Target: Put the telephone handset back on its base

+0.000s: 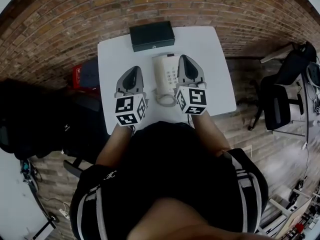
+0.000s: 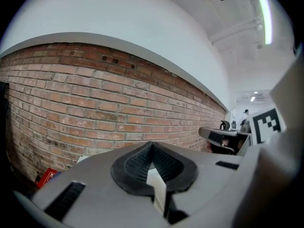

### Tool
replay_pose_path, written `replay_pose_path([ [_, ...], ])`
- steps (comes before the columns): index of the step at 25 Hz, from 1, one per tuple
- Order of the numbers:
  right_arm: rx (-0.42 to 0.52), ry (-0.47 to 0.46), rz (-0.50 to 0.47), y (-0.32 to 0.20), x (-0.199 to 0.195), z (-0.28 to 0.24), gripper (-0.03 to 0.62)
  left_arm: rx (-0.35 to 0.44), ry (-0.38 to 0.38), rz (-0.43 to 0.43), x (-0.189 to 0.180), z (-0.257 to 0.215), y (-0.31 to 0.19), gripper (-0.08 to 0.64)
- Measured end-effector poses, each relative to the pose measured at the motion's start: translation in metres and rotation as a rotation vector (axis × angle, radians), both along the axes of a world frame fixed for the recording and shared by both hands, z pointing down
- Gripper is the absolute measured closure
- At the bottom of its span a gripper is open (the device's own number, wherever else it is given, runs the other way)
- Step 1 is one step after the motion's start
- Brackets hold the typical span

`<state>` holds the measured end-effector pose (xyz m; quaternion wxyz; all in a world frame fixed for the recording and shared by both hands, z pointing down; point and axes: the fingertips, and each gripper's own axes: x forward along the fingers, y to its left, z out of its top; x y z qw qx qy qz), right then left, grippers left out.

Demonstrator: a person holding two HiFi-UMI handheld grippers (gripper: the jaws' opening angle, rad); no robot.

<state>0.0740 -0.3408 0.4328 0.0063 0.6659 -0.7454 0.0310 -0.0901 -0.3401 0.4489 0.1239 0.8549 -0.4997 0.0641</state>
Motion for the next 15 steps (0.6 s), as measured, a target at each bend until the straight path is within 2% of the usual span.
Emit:
replay_pose_path([
  [3,-0.004,-0.017,0.005,0.007,0.006,0.001,0.595,0.026,-0.002,0.012,0.009,-0.006,0.003,0.558],
  [15,0.000,-0.025,-0.005,0.015,0.004,-0.002,0.595,0.042,0.002,-0.004,0.008,-0.012,0.010,0.558],
])
